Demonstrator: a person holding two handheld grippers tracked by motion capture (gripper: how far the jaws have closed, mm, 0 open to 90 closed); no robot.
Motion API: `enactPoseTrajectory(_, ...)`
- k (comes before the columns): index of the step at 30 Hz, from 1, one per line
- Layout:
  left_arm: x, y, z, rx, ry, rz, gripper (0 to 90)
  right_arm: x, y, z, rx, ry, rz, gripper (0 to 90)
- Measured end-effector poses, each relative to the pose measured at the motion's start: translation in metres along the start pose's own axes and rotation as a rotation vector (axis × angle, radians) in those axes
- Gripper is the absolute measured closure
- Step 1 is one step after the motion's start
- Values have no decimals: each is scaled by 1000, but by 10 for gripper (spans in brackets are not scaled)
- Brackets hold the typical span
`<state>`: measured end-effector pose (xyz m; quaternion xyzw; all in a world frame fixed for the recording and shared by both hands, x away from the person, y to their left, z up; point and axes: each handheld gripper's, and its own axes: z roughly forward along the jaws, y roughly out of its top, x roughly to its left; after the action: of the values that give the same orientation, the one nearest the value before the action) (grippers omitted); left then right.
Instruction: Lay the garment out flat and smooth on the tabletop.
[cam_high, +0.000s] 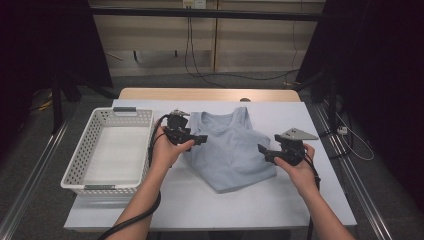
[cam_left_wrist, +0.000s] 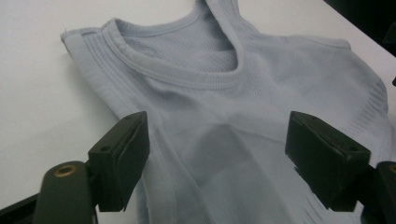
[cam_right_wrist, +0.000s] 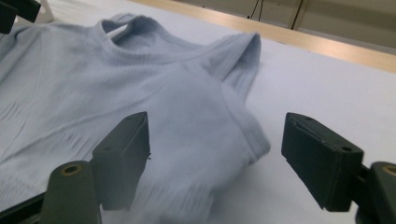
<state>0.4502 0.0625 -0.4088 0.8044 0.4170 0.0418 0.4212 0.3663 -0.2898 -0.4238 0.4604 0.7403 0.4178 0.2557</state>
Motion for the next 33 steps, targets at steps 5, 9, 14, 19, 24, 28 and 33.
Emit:
enactPoseTrajectory(5,-7,-14,-2,-14,15,35,184,4,-18,-7,4,22,2,230)
enactPoseTrajectory(9,-7,-21,-6,-31,31,49,180,6,-33,-9,27,23,-9,225)
enactPoseTrajectory(14,-6,-22,-13,-30,47,51,160,6,-36,-11,25,29,-2,220)
enactPoseTrajectory(19,-3,-28,-16,-16,58,36,140,9,-38,-17,28,56,-14,217)
enactPoseTrajectory(24,-4,-35,-16,-3,67,37,136,9,-39,-23,26,62,-23,223)
enactPoseTrajectory(28,-5,-38,-15,9,69,32,135,7,-40,-23,29,65,-28,248)
enactPoseTrajectory(33,-9,-40,-9,22,78,48,137,1,-47,-27,82,35,-59,418)
